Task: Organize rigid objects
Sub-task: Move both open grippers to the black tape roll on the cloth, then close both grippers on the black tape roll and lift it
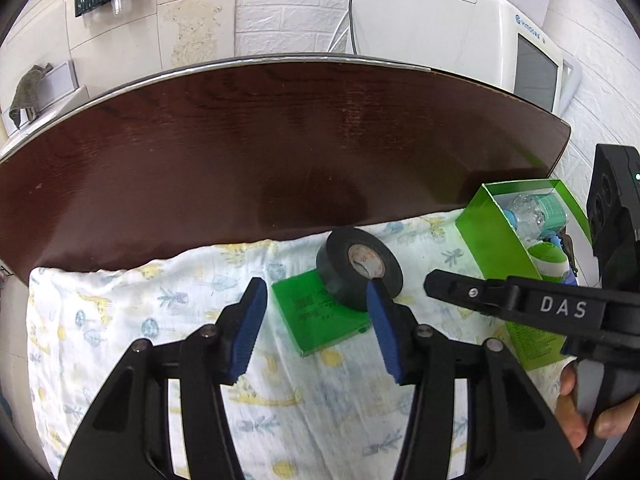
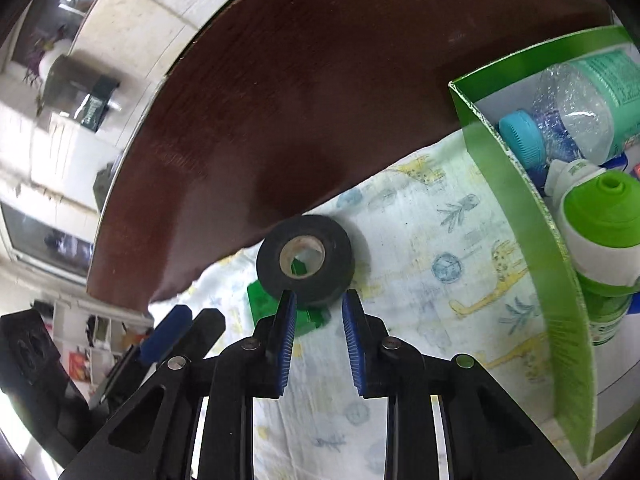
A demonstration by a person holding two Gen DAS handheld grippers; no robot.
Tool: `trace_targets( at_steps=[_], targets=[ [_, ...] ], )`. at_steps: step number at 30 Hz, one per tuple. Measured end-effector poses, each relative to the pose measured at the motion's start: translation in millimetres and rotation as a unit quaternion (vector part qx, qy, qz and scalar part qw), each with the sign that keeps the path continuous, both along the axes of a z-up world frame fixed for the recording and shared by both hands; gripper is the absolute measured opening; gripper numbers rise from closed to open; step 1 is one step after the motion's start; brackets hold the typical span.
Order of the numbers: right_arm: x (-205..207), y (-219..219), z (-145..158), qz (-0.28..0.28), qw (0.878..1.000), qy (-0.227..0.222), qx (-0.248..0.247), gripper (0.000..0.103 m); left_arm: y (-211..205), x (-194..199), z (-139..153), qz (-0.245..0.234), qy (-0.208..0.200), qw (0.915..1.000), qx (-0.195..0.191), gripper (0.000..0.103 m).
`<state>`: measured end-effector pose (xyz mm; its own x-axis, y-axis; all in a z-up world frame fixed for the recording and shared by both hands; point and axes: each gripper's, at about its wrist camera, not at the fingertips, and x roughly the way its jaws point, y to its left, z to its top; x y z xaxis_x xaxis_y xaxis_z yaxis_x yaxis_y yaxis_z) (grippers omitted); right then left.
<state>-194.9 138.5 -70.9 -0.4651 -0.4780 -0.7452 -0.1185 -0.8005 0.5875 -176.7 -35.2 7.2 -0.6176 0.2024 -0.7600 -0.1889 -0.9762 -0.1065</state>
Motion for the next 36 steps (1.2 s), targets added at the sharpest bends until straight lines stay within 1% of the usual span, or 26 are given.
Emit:
trace_targets(
  at_steps=[4,9,13,18,24,26,27,28,31,33,35,36],
  targets=[
    [-8,3,-11,-0.031,0.999,-0.018,-0.014,0.027,4,-17,-8,-0.012,-0.010,0.9999,0.005,0.049],
    [-17,7,-20,-0.049,0.998,-0.027,-0.015,0.027,10,-33,-20,-0.033,-0.026,0.9990,0.014,0.049],
    [-25,7,-26,-0.048,0.998,-0.034,-0.016,0.027,14,-42,-31,-0.044,-0.037,0.9983,0.013,0.049],
    [-33,7,-34,-0.047,0.998,-0.042,-0.021,0.027,12,-53,-37,-0.040,-0.047,0.9978,0.025,0.049],
    [-38,6,-42,-0.041,0.998,-0.048,-0.030,0.027,14,-60,-43,-0.045,-0.055,0.9973,0.020,0.049],
    [-40,6,-41,-0.037,0.998,-0.044,-0.027,0.027,16,-62,-44,-0.046,-0.057,0.9971,0.019,0.048],
    [-40,6,-41,-0.035,0.998,-0.044,-0.026,0.027,16,-62,-45,-0.050,-0.058,0.9968,0.021,0.045],
    [-40,5,-40,-0.033,0.998,-0.044,-0.026,0.027,16,-62,-45,-0.055,-0.061,0.9964,0.024,0.039],
    [-39,5,-39,-0.026,0.998,-0.044,-0.021,0.027,20,-61,-43,-0.060,-0.059,0.9964,0.015,0.038],
    [-38,5,-37,-0.017,0.999,-0.044,-0.014,0.027,19,-60,-43,-0.059,-0.059,0.9963,0.020,0.038],
    [-37,3,-36,-0.006,0.999,-0.049,-0.009,0.029,17,-58,-42,-0.056,-0.056,0.9965,0.024,0.035],
    [-35,2,-35,-0.003,0.999,-0.049,-0.006,0.029,17,-56,-40,-0.054,-0.054,0.9969,0.020,0.035]
  ],
)
